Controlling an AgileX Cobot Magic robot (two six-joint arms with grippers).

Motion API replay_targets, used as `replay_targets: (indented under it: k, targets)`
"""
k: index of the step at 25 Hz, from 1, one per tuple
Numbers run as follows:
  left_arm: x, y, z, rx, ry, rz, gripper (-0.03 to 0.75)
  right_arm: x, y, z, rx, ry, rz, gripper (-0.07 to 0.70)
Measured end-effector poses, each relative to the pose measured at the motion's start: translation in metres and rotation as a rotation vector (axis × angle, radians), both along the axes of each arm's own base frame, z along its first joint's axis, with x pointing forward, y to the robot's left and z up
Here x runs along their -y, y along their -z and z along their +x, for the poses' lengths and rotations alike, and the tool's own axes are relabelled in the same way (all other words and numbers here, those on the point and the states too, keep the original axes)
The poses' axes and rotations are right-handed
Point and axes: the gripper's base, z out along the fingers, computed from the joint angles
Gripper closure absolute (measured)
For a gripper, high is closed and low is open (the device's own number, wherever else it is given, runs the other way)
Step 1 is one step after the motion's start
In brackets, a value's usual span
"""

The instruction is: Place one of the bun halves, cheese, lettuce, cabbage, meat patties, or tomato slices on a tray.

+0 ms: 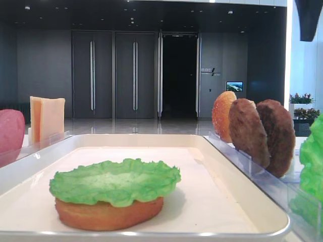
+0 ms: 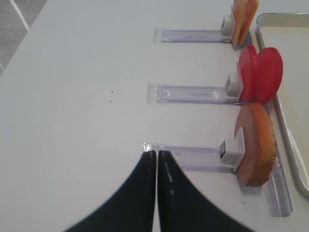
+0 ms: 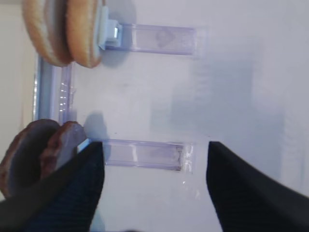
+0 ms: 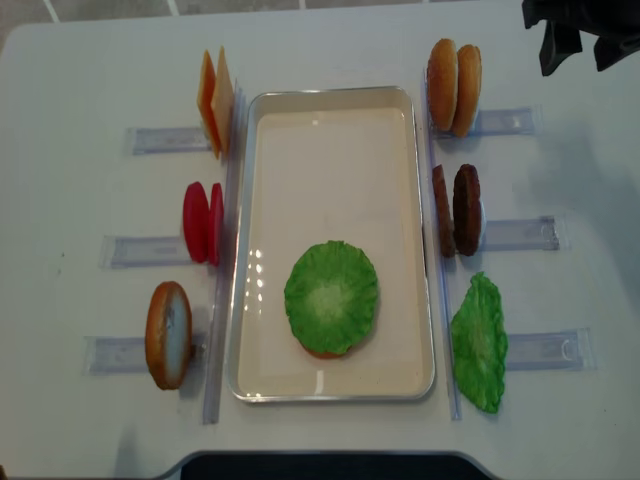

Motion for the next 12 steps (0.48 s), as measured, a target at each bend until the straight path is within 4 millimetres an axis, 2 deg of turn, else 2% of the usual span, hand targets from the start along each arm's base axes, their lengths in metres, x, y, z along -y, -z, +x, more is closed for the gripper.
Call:
replay_targets:
  k: [4,8,12]
  targets:
    - [0.0,0.0,0.0,0.0,0.0,0.0,0.716,0.015,0.002,0.002,-0.005,0.002,-0.014,0.166]
    - [0.0,0.0,0.0,0.0,0.0,0.0,0.716,0.023,0.004,0.001,-0.01,0.017,-0.017,0.166]
    - [0.0,0.0,0.0,0.0,0.0,0.0,0.716,0.024,0.011,-0.012,-0.04,-0.002,-0.025,0.166]
